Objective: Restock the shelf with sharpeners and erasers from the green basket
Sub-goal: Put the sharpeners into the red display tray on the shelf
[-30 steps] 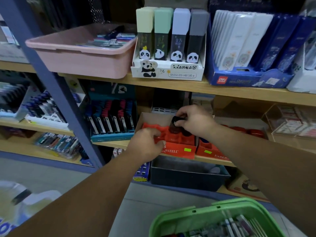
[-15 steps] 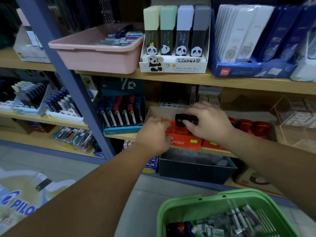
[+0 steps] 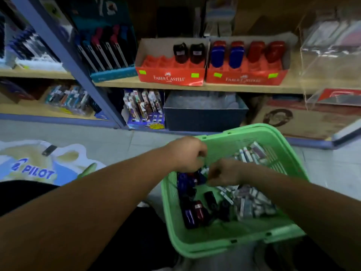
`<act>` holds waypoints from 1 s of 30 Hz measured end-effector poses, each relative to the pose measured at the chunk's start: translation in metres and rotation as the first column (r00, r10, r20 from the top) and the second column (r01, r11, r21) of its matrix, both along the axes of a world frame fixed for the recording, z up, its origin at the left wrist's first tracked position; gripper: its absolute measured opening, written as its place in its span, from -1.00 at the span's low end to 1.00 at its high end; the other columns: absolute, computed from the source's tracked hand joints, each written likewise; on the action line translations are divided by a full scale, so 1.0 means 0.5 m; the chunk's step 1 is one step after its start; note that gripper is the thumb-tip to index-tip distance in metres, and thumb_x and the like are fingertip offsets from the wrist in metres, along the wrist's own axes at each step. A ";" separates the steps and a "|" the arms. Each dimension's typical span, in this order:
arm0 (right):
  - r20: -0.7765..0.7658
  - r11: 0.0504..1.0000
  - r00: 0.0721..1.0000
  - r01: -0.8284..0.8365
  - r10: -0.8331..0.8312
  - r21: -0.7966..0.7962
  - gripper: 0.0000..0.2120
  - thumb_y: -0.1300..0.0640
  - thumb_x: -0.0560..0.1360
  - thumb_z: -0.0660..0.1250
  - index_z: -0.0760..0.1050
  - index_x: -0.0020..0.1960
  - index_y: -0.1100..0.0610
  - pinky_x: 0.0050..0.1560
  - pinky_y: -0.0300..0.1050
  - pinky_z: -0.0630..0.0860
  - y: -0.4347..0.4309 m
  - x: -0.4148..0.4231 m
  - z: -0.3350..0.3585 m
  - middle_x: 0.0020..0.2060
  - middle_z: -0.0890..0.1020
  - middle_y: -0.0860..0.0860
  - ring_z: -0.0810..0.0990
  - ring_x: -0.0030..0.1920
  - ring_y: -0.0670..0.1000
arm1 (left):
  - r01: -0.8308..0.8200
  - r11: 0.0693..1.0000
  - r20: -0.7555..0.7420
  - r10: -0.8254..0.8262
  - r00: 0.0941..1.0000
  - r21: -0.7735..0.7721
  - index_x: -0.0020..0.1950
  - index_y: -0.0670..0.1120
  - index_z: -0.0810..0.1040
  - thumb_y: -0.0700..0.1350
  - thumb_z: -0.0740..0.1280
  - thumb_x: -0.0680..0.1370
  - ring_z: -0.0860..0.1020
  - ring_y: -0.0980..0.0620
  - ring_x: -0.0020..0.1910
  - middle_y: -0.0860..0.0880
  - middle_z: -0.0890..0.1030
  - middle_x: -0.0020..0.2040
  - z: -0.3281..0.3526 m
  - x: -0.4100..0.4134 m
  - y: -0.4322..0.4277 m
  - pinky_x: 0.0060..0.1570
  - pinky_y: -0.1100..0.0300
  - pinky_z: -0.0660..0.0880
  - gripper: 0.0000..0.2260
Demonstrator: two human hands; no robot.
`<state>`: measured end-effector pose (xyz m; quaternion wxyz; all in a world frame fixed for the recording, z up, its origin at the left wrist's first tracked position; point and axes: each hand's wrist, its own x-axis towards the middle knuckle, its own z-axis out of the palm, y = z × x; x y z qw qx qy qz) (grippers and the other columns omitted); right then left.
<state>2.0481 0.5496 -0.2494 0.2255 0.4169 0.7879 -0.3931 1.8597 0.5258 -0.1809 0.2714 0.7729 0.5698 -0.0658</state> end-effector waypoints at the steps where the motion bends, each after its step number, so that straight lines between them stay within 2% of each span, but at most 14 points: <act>1: -0.008 0.998 0.999 0.051 -0.051 -0.046 -0.72 -0.04 0.57 0.46 0.68 0.19 0.11 0.13 -0.17 0.54 -0.019 0.003 -0.028 0.11 0.71 0.06 0.64 0.09 0.02 | -0.026 0.998 -0.010 0.025 1.000 -0.061 0.19 0.00 0.64 -0.07 0.41 0.54 0.59 -0.07 0.07 -0.03 0.65 0.11 -0.031 0.012 -0.016 0.09 0.04 0.57 -0.78; 3: 0.024 0.982 0.993 0.122 -0.120 -0.144 -0.63 0.01 0.59 0.45 0.62 0.32 0.18 0.17 -0.19 0.50 -0.055 0.005 -0.084 0.23 0.66 0.09 0.62 0.20 0.04 | -0.066 0.982 -0.030 0.062 0.998 -0.176 0.18 -0.02 0.64 -0.08 0.44 0.55 0.61 -0.09 0.09 -0.05 0.66 0.12 -0.086 0.029 -0.048 0.09 0.06 0.56 -0.79; 5: 0.100 0.962 0.988 0.137 -0.116 -0.237 -0.54 -0.09 0.62 0.39 0.55 0.41 0.15 0.24 -0.12 0.48 -0.081 0.013 -0.126 0.33 0.60 0.11 0.58 0.29 0.09 | -0.093 0.958 -0.028 0.089 0.996 -0.271 0.23 -0.04 0.64 -0.06 0.44 0.57 0.61 -0.12 0.17 -0.07 0.65 0.19 -0.130 0.042 -0.076 0.17 0.07 0.55 -0.75; 7: 0.173 0.952 0.984 0.090 -0.040 -0.293 -0.42 -0.26 0.64 0.25 0.40 0.54 0.04 0.38 -0.01 0.42 -0.091 0.035 -0.153 0.44 0.50 0.12 0.49 0.40 0.16 | -0.126 0.933 -0.008 0.131 0.991 -0.337 0.36 -0.01 0.58 -0.02 0.44 0.59 0.56 -0.11 0.27 -0.06 0.58 0.33 -0.164 0.053 -0.094 0.23 0.09 0.50 -0.66; 9: 0.218 0.964 0.976 0.060 -0.003 -0.257 -0.36 -0.33 0.64 0.19 0.24 0.62 -0.06 0.46 0.08 0.36 -0.089 0.059 -0.167 0.50 0.40 0.16 0.41 0.47 0.22 | -0.158 0.914 0.005 0.173 0.985 -0.374 0.43 0.01 0.53 -0.01 0.44 0.60 0.54 -0.10 0.30 -0.07 0.54 0.39 -0.192 0.063 -0.102 0.27 0.05 0.49 -0.60; 12: 0.192 0.984 0.981 0.014 0.020 -0.176 -0.23 -0.27 0.59 0.34 0.06 0.67 -0.16 0.51 0.17 0.34 -0.091 0.076 -0.179 0.53 0.32 0.20 0.33 0.50 0.28 | -0.188 0.894 -0.037 0.190 0.981 -0.406 0.43 0.02 0.52 -0.06 0.45 0.58 0.55 -0.12 0.28 -0.10 0.55 0.38 -0.229 0.070 -0.113 0.28 -0.01 0.52 -0.59; 15: 0.123 0.985 0.986 -0.094 0.113 -0.145 -0.04 -0.16 0.54 0.46 -0.12 0.69 -0.16 0.61 0.27 0.12 -0.092 0.057 -0.197 0.67 0.12 0.06 0.01 0.65 0.25 | -0.201 0.884 -0.092 0.178 0.980 -0.422 0.41 -0.01 0.53 -0.17 0.43 0.58 0.58 -0.09 0.22 -0.09 0.58 0.32 -0.253 0.063 -0.125 0.20 0.02 0.55 -0.61; 17: 0.129 0.974 0.972 -0.179 0.197 -0.137 0.01 -0.14 0.50 0.51 -0.13 0.69 -0.18 0.61 0.33 0.06 -0.085 0.038 -0.212 0.69 0.04 0.00 -0.07 0.66 0.25 | -0.213 0.885 -0.097 0.189 0.977 -0.415 0.38 -0.01 0.55 -0.18 0.43 0.57 0.58 -0.08 0.18 -0.08 0.59 0.27 -0.257 0.058 -0.122 0.16 0.05 0.55 -0.63; 21: 0.184 0.947 0.935 -0.276 0.304 -0.163 0.00 -0.06 0.46 0.56 -0.03 0.67 -0.24 0.57 0.37 0.17 -0.084 0.026 -0.238 0.63 0.01 0.01 -0.07 0.63 0.28 | -0.214 0.882 -0.095 0.191 0.977 -0.419 0.41 0.01 0.52 -0.13 0.45 0.57 0.57 -0.09 0.21 -0.08 0.58 0.29 -0.258 0.056 -0.115 0.17 0.05 0.54 -0.59; 23: 0.184 0.947 0.932 -0.288 0.311 -0.142 -0.02 -0.02 0.44 0.58 0.05 0.67 -0.19 0.57 0.32 0.22 -0.083 0.027 -0.235 0.59 0.08 0.05 0.00 0.61 0.25 | -0.171 0.895 -0.108 0.139 0.984 -0.412 0.40 0.01 0.53 -0.11 0.46 0.56 0.57 -0.09 0.21 -0.07 0.59 0.29 -0.258 0.055 -0.116 0.17 0.05 0.54 -0.60; 27: 0.157 0.967 0.955 -0.243 0.252 -0.075 -0.01 -0.01 0.39 0.62 0.14 0.65 -0.03 0.59 0.20 0.19 -0.078 0.038 -0.230 0.62 0.14 0.05 0.07 0.62 0.17 | -0.118 0.905 -0.142 0.065 0.988 -0.408 0.35 -0.01 0.56 -0.11 0.47 0.55 0.57 -0.07 0.13 -0.06 0.60 0.22 -0.260 0.056 -0.121 0.01 0.12 0.47 -0.63; 30: 0.175 0.948 0.933 -0.318 0.316 -0.015 -0.02 -0.03 0.44 0.58 0.06 0.67 0.03 0.59 0.17 0.20 -0.081 0.045 -0.226 0.66 0.11 0.06 0.04 0.65 0.15 | -0.113 0.910 -0.154 0.056 0.987 -0.398 0.33 -0.01 0.57 -0.12 0.48 0.54 0.56 -0.05 0.09 -0.06 0.60 0.19 -0.260 0.054 -0.123 -0.04 0.13 0.43 -0.64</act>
